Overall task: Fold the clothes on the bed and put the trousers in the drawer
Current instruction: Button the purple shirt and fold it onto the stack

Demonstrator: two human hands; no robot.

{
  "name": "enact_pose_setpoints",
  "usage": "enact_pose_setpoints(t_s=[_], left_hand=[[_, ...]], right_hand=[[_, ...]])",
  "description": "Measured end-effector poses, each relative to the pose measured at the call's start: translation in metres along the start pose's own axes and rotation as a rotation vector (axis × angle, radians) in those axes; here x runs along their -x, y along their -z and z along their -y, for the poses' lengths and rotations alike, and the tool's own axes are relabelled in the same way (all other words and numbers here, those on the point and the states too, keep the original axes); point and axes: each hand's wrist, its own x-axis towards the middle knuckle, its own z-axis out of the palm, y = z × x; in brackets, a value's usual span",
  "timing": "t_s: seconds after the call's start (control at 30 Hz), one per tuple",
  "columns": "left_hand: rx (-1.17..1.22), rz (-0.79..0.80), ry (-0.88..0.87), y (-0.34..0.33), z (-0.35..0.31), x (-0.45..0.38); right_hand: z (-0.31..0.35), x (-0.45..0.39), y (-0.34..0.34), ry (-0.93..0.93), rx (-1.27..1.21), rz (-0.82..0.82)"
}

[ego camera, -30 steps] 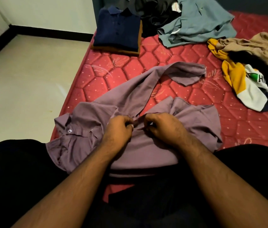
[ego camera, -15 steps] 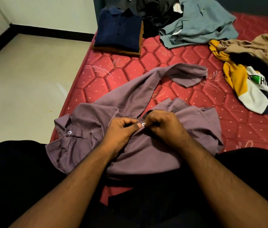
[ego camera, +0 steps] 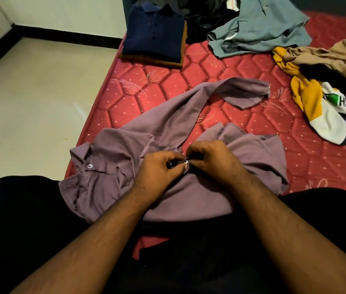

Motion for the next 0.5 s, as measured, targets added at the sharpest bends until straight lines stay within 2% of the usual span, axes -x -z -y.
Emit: enact_pose_setpoints(t_s=[0.3,0.5], left_hand=[[0.113,-0.141,0.110,-0.010,-0.003,0.003],[-0.094,-0.267,0.021,-0.015,-0.001,0.004]], right_hand=[[0.003,-0.001,-0.005,-0.058,0.054,0.005],[0.003,0.001,-0.010,-0.057,0.001,0.024]])
